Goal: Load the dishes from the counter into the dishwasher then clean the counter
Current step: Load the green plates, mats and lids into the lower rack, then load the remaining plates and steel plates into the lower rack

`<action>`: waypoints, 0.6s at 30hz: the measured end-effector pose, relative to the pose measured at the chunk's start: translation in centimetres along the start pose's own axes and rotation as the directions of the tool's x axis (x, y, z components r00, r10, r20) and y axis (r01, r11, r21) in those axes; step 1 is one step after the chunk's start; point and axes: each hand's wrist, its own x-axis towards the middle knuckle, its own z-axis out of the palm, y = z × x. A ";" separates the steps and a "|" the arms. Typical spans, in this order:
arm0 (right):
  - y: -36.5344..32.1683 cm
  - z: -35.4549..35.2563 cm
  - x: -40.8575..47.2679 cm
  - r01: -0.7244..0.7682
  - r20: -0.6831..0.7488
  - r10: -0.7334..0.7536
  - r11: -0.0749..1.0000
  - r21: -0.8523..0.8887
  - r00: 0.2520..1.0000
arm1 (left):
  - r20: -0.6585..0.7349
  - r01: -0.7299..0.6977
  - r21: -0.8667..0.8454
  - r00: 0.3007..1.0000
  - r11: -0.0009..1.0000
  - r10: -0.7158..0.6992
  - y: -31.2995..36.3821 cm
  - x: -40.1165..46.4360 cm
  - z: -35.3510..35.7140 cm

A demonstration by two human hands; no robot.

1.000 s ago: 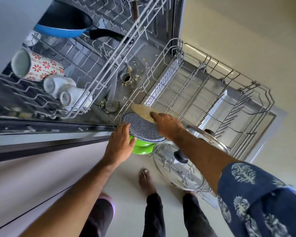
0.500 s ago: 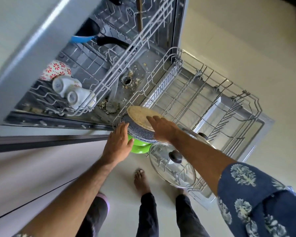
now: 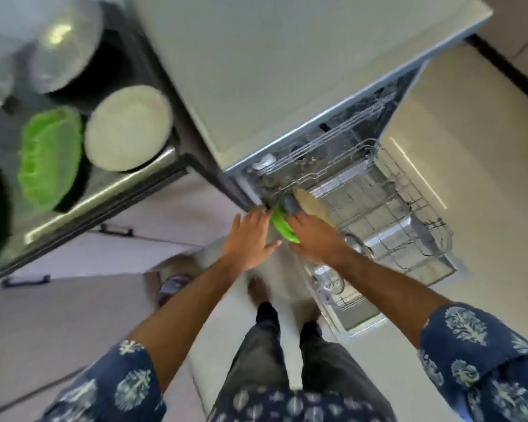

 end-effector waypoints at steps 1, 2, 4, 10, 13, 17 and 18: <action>-1.4 -0.8 -0.5 0.045 -0.022 -0.045 0.999 -0.013 0.999 | 0.007 0.003 0.016 1.000 1.000 -0.003 -0.2 -1.8 -1.0; -3.0 -1.8 -0.8 0.089 -0.040 -0.090 0.995 -0.039 0.995 | -0.015 0.019 0.024 1.000 1.000 -0.019 -0.7 -3.8 -2.2; -5.8 -3.4 -1.4 0.185 -0.068 -0.192 0.977 -0.104 0.979 | -0.047 0.083 0.019 0.995 0.996 -0.082 -2.0 -7.6 -4.0; -14.9 -9.2 1.6 0.454 -0.085 -0.483 0.860 -0.232 0.871 | -0.199 0.349 -0.077 0.913 0.934 -0.357 -9.8 -16.7 -8.2; -19.8 -11.1 4.1 0.532 -0.076 -0.562 0.812 -0.241 0.824 | -0.257 0.459 -0.168 0.834 0.872 -0.488 -13.9 -20.4 -9.4; -28.4 -12.4 7.6 0.634 -0.043 -0.655 0.744 -0.212 0.754 | -0.295 0.568 -0.299 0.709 0.767 -0.640 -20.6 -25.4 -9.6; -31.0 -12.2 8.6 0.656 -0.026 -0.675 0.725 -0.208 0.737 | -0.284 0.597 -0.325 0.678 0.733 -0.678 -22.6 -26.8 -9.0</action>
